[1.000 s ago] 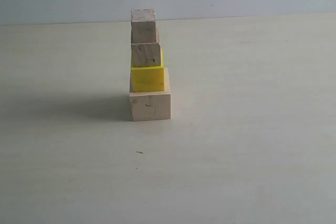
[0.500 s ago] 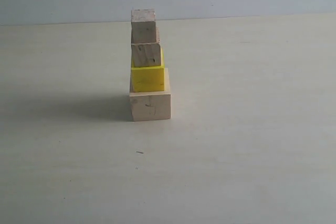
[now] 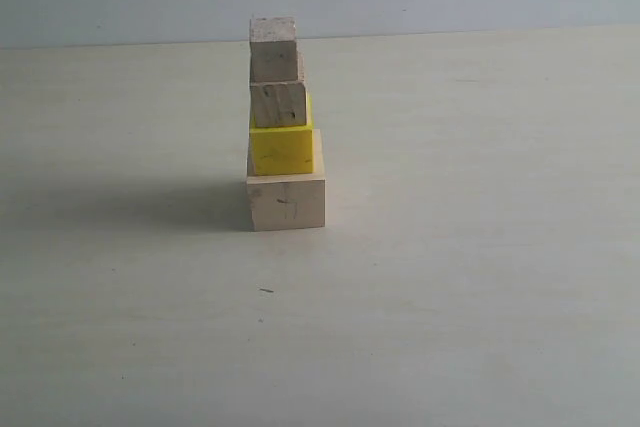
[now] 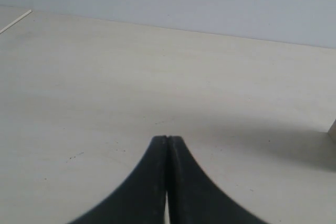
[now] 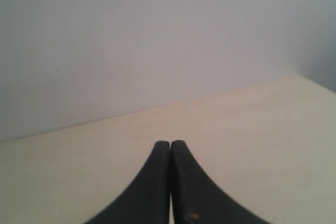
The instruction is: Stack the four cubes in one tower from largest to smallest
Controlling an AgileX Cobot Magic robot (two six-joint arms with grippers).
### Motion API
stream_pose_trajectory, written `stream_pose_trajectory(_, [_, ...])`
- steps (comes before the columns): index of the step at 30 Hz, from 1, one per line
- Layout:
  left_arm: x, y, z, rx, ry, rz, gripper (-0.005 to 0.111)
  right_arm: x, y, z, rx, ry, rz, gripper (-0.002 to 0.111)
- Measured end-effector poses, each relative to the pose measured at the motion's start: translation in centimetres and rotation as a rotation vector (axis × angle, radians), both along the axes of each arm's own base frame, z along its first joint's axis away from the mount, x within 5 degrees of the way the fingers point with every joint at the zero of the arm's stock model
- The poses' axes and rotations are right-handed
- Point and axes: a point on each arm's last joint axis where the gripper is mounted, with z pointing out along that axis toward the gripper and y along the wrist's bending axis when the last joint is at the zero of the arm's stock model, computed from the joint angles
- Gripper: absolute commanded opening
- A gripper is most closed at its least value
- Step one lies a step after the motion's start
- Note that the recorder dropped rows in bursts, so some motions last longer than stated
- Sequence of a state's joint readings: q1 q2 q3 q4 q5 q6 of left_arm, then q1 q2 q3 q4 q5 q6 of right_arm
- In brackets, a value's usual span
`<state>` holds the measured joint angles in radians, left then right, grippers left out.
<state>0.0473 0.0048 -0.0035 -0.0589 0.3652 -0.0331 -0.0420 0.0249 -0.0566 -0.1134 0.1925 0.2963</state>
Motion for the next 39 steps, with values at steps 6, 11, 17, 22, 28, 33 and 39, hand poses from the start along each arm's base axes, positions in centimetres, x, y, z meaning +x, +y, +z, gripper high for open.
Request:
stream_pose_trajectory(6, [0.0, 0.0, 0.0, 0.0, 0.0, 0.0, 0.0, 0.0, 0.1, -1.7, 0.036, 0.04, 0.007, 0.0])
stream_pose_trajectory(11, [0.0, 0.0, 0.0, 0.0, 0.0, 0.0, 0.0, -0.1, 0.1, -2.4, 0.034, 0.118, 0.003, 0.0])
stream_pose_trajectory(17, [0.0, 0.0, 0.0, 0.0, 0.0, 0.0, 0.0, -0.2, 0.0, -3.0, -0.013, 0.19, 0.006, 0.0])
stream_pose_trajectory(22, [0.0, 0.0, 0.0, 0.0, 0.0, 0.0, 0.0, -0.2, 0.0, -3.1, -0.025, 0.195, 0.006, 0.0])
stream_pose_trajectory(28, [0.0, 0.0, 0.0, 0.0, 0.0, 0.0, 0.0, -0.2, 0.0, -3.1, -0.027, 0.195, 0.007, 0.0])
stream_pose_trajectory(33, [0.0, 0.0, 0.0, 0.0, 0.0, 0.0, 0.0, -0.2, 0.0, -3.1, -0.027, 0.197, 0.007, 0.0])
stream_pose_trajectory(39, [0.0, 0.0, 0.0, 0.0, 0.0, 0.0, 0.0, -0.2, 0.0, -3.1, -0.025, 0.198, 0.007, 0.0])
